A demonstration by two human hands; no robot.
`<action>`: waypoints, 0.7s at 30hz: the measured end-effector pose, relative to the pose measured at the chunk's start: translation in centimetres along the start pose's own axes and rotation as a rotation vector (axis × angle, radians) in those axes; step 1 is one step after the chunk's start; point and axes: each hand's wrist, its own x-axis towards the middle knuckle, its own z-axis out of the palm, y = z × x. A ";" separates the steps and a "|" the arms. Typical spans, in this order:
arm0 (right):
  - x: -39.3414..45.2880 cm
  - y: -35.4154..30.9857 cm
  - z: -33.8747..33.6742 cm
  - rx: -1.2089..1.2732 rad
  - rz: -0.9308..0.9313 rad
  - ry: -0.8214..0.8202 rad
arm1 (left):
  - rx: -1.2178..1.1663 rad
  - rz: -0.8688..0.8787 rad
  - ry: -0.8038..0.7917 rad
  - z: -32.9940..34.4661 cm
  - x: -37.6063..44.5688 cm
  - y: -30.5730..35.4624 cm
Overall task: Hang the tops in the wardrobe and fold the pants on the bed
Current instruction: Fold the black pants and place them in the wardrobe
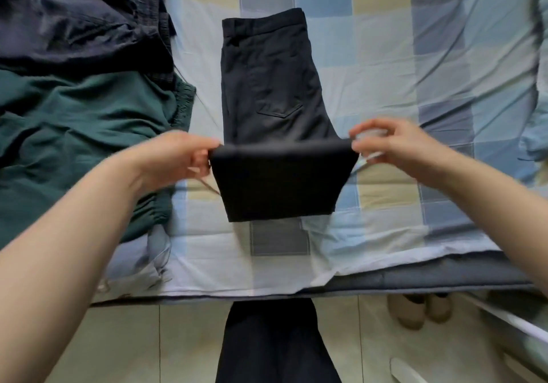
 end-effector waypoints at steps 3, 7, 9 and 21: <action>8.0 -2.4 -1.5 0.030 -0.084 0.258 | -0.016 0.140 0.227 -1.2 6.7 4.5; 15.9 1.6 -0.2 0.228 0.146 0.377 | 0.261 0.039 0.421 -0.6 14.2 1.5; 16.7 5.9 2.7 0.272 0.326 0.192 | 0.280 -0.072 0.363 0.6 15.6 -3.2; 16.2 12.6 7.7 0.350 0.230 0.030 | 0.214 0.227 0.595 1.5 16.2 -10.3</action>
